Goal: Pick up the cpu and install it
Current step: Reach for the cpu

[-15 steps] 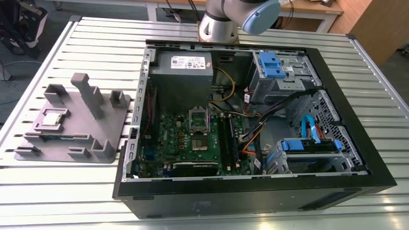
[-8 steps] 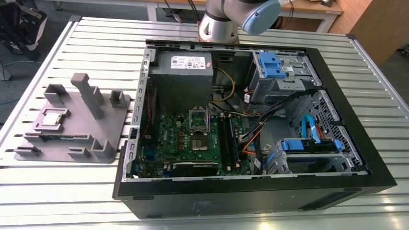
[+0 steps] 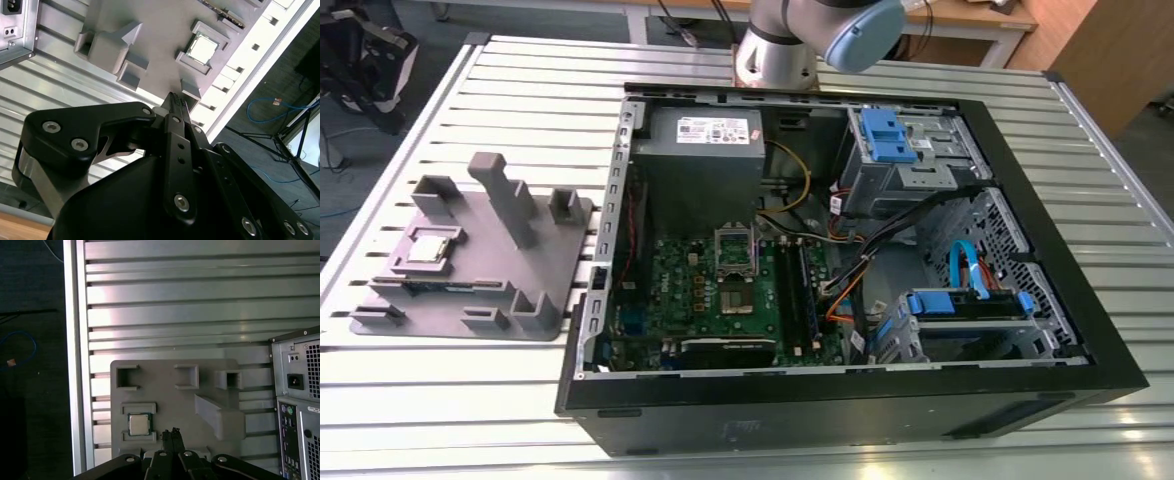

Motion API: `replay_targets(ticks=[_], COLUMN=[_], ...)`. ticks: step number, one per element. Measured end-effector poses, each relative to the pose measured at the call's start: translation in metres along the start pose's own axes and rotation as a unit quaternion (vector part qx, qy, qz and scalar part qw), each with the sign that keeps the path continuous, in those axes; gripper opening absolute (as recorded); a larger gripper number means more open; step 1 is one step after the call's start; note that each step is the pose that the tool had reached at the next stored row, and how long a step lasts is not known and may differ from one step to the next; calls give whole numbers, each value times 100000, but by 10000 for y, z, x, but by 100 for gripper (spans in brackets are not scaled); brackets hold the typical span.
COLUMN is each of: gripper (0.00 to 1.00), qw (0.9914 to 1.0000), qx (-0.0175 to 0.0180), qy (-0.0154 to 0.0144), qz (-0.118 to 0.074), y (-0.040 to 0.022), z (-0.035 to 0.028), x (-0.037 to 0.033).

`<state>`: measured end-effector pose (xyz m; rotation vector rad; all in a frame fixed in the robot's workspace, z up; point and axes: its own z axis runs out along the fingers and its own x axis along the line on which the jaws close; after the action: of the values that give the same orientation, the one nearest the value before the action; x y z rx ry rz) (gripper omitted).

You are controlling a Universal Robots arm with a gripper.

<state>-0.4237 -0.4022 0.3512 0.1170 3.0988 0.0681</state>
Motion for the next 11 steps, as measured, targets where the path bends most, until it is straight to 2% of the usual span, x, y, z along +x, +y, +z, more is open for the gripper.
replay_targets(ticks=[11], gripper=[11], qw=[100000], qx=[-2], qy=[-3], qz=[4], y=[-9], z=[114], x=[48])
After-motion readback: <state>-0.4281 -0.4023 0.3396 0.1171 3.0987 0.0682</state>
